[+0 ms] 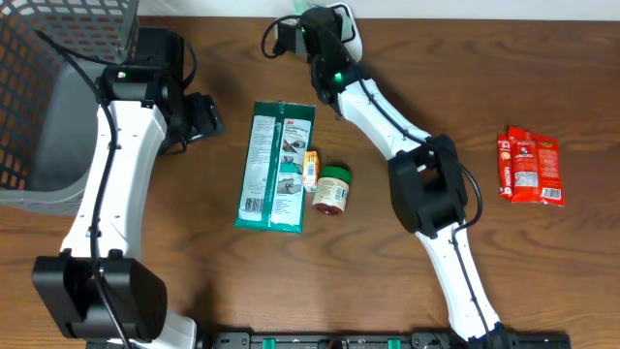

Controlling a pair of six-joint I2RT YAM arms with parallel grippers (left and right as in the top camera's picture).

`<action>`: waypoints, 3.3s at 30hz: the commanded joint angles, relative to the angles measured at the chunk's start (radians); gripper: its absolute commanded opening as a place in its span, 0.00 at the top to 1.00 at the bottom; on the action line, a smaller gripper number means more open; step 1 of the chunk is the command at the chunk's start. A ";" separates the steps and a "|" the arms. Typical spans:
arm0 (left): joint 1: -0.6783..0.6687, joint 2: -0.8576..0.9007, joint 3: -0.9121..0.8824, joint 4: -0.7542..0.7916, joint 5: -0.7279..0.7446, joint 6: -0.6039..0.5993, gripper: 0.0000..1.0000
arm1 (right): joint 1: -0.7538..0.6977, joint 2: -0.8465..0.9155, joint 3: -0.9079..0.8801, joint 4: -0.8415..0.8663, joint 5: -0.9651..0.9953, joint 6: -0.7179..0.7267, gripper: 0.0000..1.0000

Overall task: Scan the item barcode
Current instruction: 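Hold the wipes pack under the scanner with the right gripper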

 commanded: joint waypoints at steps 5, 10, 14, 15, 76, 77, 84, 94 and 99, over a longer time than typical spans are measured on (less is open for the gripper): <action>0.004 -0.014 0.003 -0.005 -0.013 0.005 0.15 | -0.013 0.040 0.007 -0.006 -0.086 0.111 0.99; 0.004 -0.014 0.003 -0.005 -0.013 0.005 0.15 | -0.014 0.040 0.007 -0.002 -0.113 0.110 0.99; 0.004 -0.014 0.003 -0.005 -0.013 0.005 0.15 | -0.019 0.040 0.007 0.022 -0.106 0.115 0.99; 0.004 -0.014 0.003 -0.005 -0.013 0.005 0.15 | -0.019 0.040 0.007 0.047 -0.093 0.115 0.99; 0.004 -0.014 0.003 -0.005 -0.013 0.005 0.15 | 0.022 0.034 0.006 0.137 0.020 0.312 0.99; 0.004 -0.014 0.003 -0.005 -0.013 0.005 0.15 | 0.022 0.034 0.006 0.097 0.013 0.313 0.99; 0.004 -0.014 0.003 -0.005 -0.013 0.005 0.15 | 0.014 0.035 0.006 0.010 -0.006 0.331 0.99; 0.004 -0.014 0.003 -0.005 -0.013 0.005 0.15 | 0.015 0.035 0.006 0.123 0.074 0.304 0.99; 0.004 -0.014 0.003 -0.005 -0.013 0.005 0.15 | 0.015 0.034 0.006 0.128 0.080 0.306 0.99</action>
